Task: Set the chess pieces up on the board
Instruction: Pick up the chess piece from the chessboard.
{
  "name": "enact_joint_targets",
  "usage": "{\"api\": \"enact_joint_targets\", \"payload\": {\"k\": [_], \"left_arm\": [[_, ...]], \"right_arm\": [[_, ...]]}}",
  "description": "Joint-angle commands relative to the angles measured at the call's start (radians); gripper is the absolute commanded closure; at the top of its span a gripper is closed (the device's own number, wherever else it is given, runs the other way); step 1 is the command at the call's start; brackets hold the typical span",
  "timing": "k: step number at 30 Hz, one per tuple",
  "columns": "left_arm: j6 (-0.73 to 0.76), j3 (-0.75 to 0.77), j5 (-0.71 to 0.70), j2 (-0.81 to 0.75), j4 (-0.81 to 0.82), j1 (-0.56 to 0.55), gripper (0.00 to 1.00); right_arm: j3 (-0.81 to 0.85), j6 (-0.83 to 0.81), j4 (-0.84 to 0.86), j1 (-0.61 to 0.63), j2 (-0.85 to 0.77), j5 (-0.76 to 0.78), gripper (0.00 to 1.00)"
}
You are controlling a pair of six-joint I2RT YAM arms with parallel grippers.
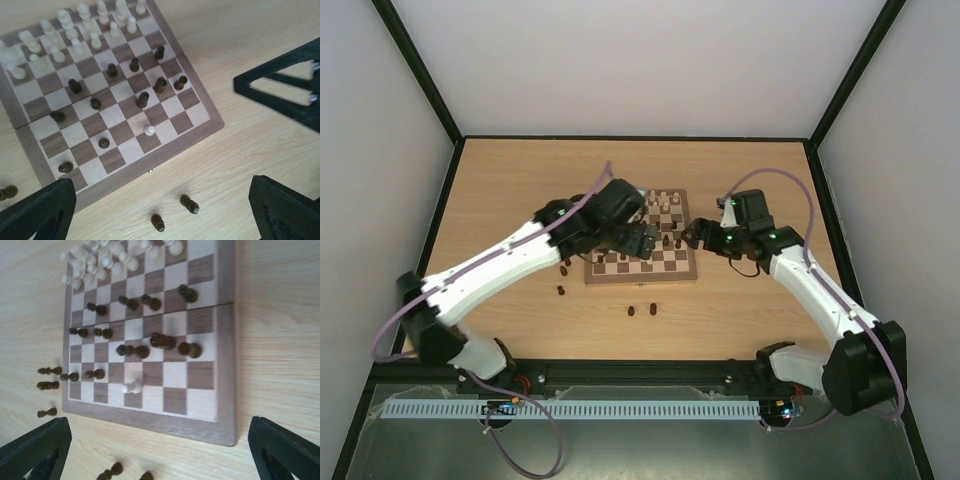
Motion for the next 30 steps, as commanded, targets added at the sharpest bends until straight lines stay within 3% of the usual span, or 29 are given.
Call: {"api": "enact_joint_targets", "payload": {"k": [1, 8, 15, 30], "left_arm": [[-0.054, -0.179, -0.066, -0.178, 0.179, -0.001, 0.01], [-0.138, -0.448, -0.239, -0.488, 0.285, 0.001, 0.01], [-0.168, -0.57, -0.271, -0.594, 0.298, 0.013, 0.01], [-0.121, -0.627, -0.239, -0.648, 0.312, 0.09, 0.01]], "right_arm": [[0.127, -0.037, -0.133, 0.133, 0.081, 0.143, 0.01], [0.259, -0.054, -0.231, 0.327, 0.262, 0.336, 0.02], [0.355, -0.024, -0.26, 0.471, 0.46, 0.443, 0.4], [0.514, -0.009, -0.296, 0.51, 0.67, 0.509, 0.68]]}}
